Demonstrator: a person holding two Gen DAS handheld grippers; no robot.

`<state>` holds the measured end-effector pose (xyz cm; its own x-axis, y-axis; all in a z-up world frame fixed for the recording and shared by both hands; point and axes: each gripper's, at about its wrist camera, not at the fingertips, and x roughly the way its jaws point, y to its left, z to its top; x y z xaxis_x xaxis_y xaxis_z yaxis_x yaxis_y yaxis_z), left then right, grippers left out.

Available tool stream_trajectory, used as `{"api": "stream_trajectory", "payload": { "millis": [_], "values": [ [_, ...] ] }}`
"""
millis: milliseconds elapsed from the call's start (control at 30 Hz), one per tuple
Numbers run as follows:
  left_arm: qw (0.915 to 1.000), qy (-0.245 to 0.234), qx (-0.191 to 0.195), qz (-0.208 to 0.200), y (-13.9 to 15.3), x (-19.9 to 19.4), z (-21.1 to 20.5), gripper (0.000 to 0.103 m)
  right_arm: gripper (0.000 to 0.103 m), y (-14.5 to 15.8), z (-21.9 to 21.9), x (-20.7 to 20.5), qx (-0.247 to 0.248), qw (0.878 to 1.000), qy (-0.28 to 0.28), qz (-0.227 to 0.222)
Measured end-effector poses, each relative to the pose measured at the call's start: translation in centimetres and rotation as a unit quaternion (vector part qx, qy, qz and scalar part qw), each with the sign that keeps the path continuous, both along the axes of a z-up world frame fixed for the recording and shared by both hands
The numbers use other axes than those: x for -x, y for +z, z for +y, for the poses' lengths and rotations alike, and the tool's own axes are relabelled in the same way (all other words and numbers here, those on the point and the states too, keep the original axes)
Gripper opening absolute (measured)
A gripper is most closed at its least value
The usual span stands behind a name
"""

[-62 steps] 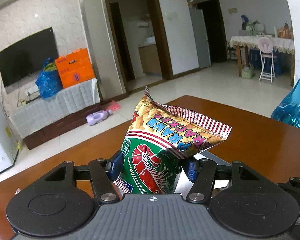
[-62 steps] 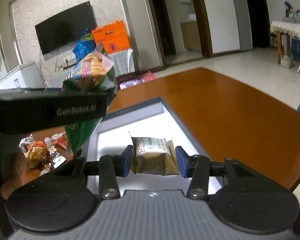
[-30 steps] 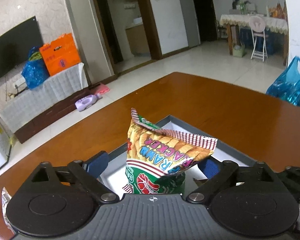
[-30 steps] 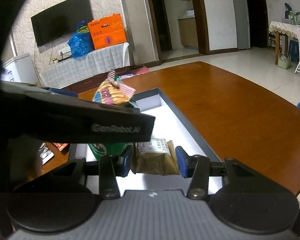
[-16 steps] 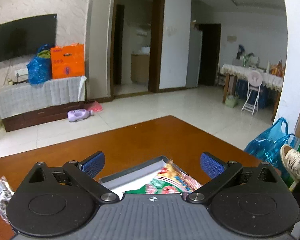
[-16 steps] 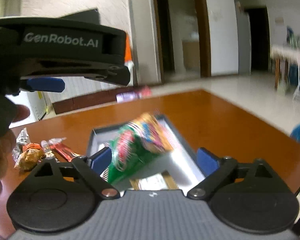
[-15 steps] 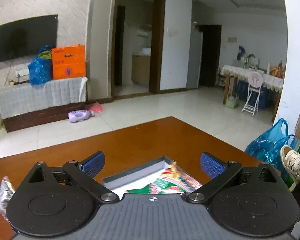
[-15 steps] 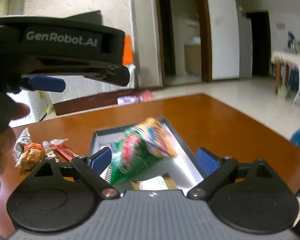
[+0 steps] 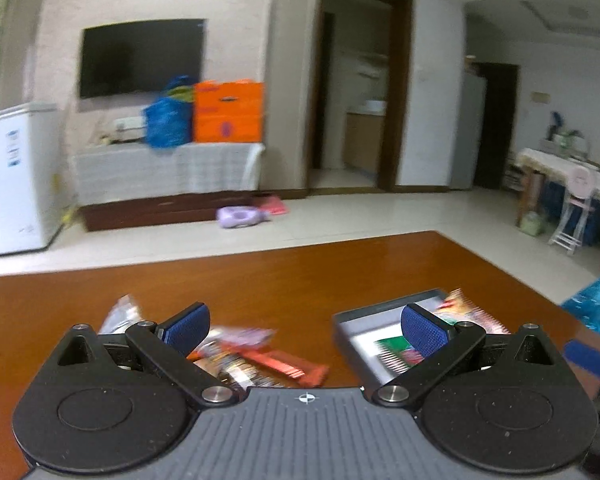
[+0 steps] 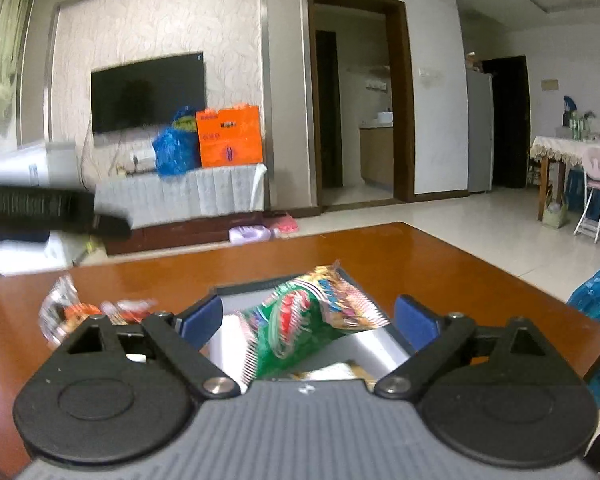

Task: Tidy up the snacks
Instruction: 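Move both open tools back to the snack pile, then grasp the brown paper snack bag with the left tool while the right tool grasps a small white candy packet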

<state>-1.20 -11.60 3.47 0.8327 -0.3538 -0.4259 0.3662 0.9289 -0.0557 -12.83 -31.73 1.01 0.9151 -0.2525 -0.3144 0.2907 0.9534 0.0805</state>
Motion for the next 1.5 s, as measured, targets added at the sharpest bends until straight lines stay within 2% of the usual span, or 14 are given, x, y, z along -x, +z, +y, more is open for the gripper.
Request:
{"api": "stream_trajectory", "payload": {
  "millis": [133, 233, 400, 600, 800, 867, 967, 1000, 1033, 1100, 1167, 1300, 1367, 1500],
  "values": [
    [0.9989, 0.045, -0.01, 0.006, -0.3, -0.7, 3.6, 0.103, 0.095, 0.5, 1.8, 0.3, -0.023, 0.999, 0.027, -0.019],
    [0.9971, 0.072, -0.022, -0.004, 0.0, -1.0, 5.9, 0.103, 0.095, -0.2, 4.0, 0.3, -0.007, 0.998, 0.058, -0.029],
    [0.9952, 0.085, -0.048, 0.0, -0.9, -1.1, 8.3, 0.103, 0.095, -2.0, 7.9, -1.4, -0.008, 0.993, 0.118, 0.0],
    [0.9932, 0.1, -0.056, 0.02, -2.8, -1.9, 9.6, 0.103, 0.095, -2.8, 12.6, -2.8, 0.051, 0.983, 0.178, -0.009],
    [0.9931, 0.102, -0.026, 0.052, -5.5, -3.6, 10.8, 0.102, 0.095, -4.5, 15.0, -5.2, 0.074, 0.97, 0.229, 0.033],
    [0.9926, 0.099, -0.026, 0.066, -6.0, -4.1, 10.8, 0.1, 0.095, -5.3, 15.7, -6.8, 0.086, 0.968, 0.229, 0.052],
    [0.994, 0.084, -0.018, 0.068, -6.5, -4.4, 10.7, 0.1, 0.094, -6.4, 15.1, -8.9, 0.064, 0.968, 0.227, 0.087],
    [0.995, 0.075, -0.02, 0.063, -6.6, -4.3, 10.5, 0.1, 0.09, -6.6, 14.8, -9.5, 0.054, 0.968, 0.227, 0.095],
    [0.9957, 0.067, -0.025, 0.059, -6.6, -4.3, 10.1, 0.1, 0.08, -6.8, 14.5, -10.3, 0.04, 0.966, 0.228, 0.114],
    [0.9968, 0.049, -0.04, 0.049, -6.7, -4.2, 9.3, 0.1, 0.071, -7.3, 14.0, -11.6, 0.011, 0.963, 0.231, 0.141],
    [0.9969, 0.036, -0.054, 0.043, -6.8, -4.1, 8.5, 0.099, 0.068, -7.7, 13.4, -12.2, -0.004, 0.961, 0.227, 0.159],
    [0.997, 0.02, -0.067, 0.034, -6.9, -4.7, 7.3, 0.099, 0.062, -7.5, 13.5, -12.8, -0.001, 0.96, 0.239, 0.146],
    [0.9962, 0.019, -0.078, 0.033, -7.1, -5.4, 6.7, 0.099, 0.045, -7.6, 13.5, -13.2, 0.005, 0.96, 0.238, 0.149],
    [0.9948, 0.009, -0.085, 0.054, -7.8, -6.7, 6.0, 0.099, 0.031, -7.4, 13.4, -13.1, 0.009, 0.961, 0.231, 0.154]
  ]
}}
